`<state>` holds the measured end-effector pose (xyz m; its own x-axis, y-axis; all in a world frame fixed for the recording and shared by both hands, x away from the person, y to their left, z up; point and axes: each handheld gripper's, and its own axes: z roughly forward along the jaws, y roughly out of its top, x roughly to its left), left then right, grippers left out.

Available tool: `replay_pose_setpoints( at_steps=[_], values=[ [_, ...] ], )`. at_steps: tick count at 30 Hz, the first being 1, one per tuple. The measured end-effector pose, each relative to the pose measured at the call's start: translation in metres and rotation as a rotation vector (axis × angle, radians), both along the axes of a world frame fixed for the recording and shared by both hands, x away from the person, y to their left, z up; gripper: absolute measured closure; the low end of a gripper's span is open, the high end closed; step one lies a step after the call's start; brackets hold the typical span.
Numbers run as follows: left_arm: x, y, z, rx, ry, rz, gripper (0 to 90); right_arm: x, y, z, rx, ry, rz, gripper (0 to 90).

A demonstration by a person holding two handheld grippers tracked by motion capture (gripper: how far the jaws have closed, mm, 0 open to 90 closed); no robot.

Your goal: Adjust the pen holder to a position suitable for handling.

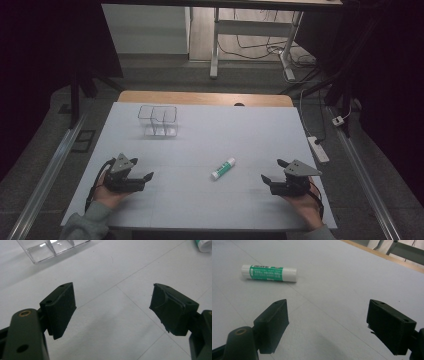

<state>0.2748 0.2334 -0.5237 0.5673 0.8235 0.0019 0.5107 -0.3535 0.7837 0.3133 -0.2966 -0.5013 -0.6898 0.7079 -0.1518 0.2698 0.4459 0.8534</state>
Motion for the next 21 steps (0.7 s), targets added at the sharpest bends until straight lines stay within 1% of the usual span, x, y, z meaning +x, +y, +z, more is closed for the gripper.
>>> replay_pose_setpoints(
  at_steps=[2,5,8,10,13,19,21],
  values=[
    [-0.0009,-0.0006,-0.0003,0.004,0.001,0.001,19.9,0.0002,-0.0001,-0.0005,-0.004,0.004,0.001,17.0],
    [-0.0014,-0.0014,-0.0003,0.013,-0.002,0.001,19.9,0.0004,-0.0006,-0.0008,0.012,0.013,0.005,17.1],
    [-0.0016,-0.0018,-0.0002,0.013,-0.004,0.001,20.0,0.0001,-0.0007,-0.0005,0.003,0.007,0.002,17.1],
    [-0.0009,-0.0016,-0.0008,0.015,0.001,0.001,20.0,0.0008,-0.0007,-0.0006,0.001,0.003,0.004,17.1],
    [0.0002,-0.0015,-0.0019,0.018,0.007,0.003,20.0,0.0029,-0.0017,-0.0013,0.010,0.015,-0.004,17.2],
    [0.0017,-0.0009,-0.0028,0.025,0.010,0.012,20.2,0.0034,-0.0017,-0.0019,0.017,0.022,-0.013,17.2],
    [0.0024,-0.0009,-0.0034,0.024,0.012,0.012,20.3,0.0042,-0.0018,-0.0023,0.012,0.017,-0.005,17.2]
  ],
)
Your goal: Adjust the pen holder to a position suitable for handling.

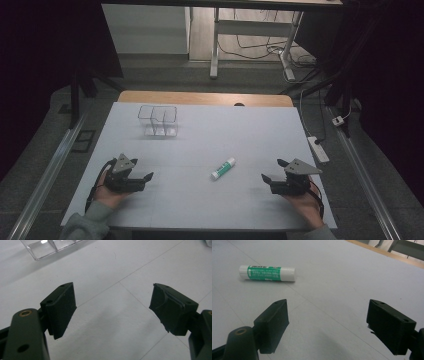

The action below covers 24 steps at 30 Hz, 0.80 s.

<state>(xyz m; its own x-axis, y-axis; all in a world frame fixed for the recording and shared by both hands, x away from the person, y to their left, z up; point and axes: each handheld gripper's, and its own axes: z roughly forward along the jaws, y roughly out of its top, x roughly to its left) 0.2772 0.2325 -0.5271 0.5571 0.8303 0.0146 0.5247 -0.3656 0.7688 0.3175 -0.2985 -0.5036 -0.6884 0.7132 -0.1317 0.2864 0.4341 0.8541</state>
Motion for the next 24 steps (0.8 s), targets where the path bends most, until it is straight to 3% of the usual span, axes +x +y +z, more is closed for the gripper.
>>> replay_pose_setpoints(
  at_steps=[10,24],
  values=[
    [0.004,0.001,0.001,0.004,-0.011,0.015,21.1,0.000,0.000,0.000,-0.001,-0.001,-0.010,17.1],
    [0.027,-0.004,0.004,0.016,-0.003,0.012,22.4,0.001,0.001,-0.002,0.004,0.006,-0.001,17.1]
  ],
)
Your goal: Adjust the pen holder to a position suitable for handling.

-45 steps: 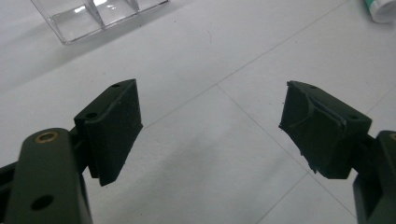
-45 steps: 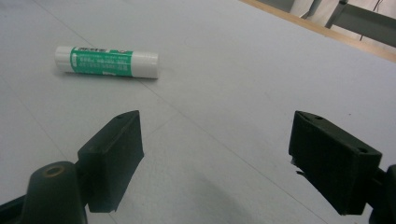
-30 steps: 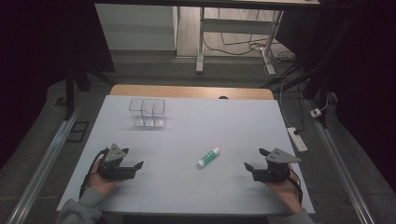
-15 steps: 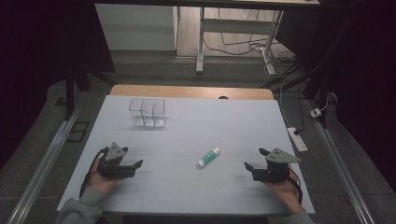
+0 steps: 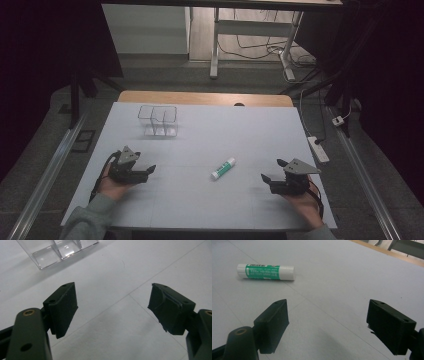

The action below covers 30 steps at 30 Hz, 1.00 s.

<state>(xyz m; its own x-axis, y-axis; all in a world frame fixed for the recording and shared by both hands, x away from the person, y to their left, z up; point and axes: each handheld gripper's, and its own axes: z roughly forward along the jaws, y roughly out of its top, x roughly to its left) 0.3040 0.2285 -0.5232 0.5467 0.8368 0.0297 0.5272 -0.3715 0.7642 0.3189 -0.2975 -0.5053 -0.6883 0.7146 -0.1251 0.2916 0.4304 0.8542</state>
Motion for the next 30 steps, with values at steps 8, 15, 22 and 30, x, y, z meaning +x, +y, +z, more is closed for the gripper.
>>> replay_pose_setpoints(
  at_steps=[8,15,22,30],
  values=[
    [0.019,0.006,0.005,-0.017,0.012,0.022,23.4,0.001,0.000,-0.001,0.007,0.004,0.002,17.1],
    [0.040,0.017,0.011,-0.041,0.006,0.073,24.9,0.001,0.000,-0.001,0.004,0.010,-0.003,17.1],
    [0.061,0.033,0.008,-0.084,0.022,0.118,27.2,0.003,0.002,-0.003,-0.003,0.023,-0.004,17.2],
    [0.076,0.048,0.013,-0.078,0.023,0.171,30.8,0.002,0.003,-0.003,-0.016,0.023,-0.008,17.2]
  ],
)
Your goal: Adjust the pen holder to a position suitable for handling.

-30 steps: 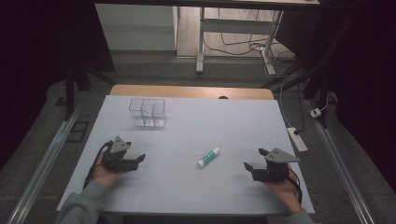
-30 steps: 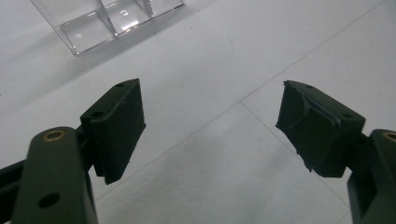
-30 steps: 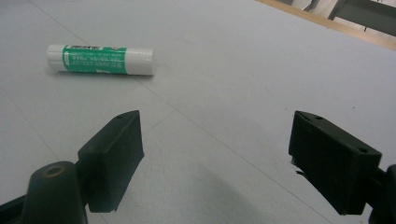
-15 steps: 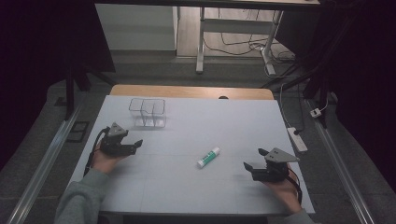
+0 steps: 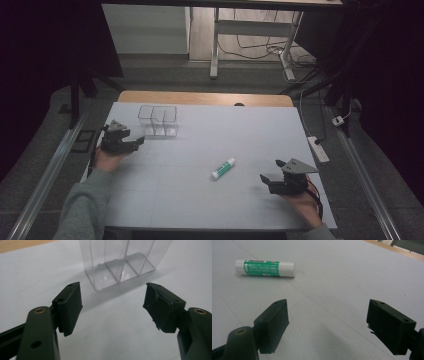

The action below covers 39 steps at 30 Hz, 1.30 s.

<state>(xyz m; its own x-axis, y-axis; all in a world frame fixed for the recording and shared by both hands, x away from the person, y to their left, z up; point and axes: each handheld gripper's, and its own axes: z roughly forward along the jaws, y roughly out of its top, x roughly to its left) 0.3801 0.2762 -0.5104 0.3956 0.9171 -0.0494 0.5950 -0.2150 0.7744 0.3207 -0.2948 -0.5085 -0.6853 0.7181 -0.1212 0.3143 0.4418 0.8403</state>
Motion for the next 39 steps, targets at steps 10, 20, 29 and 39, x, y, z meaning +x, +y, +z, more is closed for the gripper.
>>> replay_pose_setpoints(
  at_steps=[10,20,29,39],
  values=[
    [0.023,0.007,0.016,0.098,-0.005,0.043,36.5,0.002,0.000,-0.001,0.008,0.007,0.005,17.3],
    [0.049,0.014,0.010,0.066,0.057,0.049,60.4,0.004,0.002,-0.002,0.007,0.002,0.002,17.6],
    [0.060,0.012,0.001,0.072,0.060,0.020,89.1,0.003,0.001,-0.002,0.003,0.010,-0.006,17.7],
    [0.070,0.018,-0.006,0.059,0.043,0.011,89.2,0.000,0.000,0.000,0.051,0.008,-0.001,18.7]
  ],
)
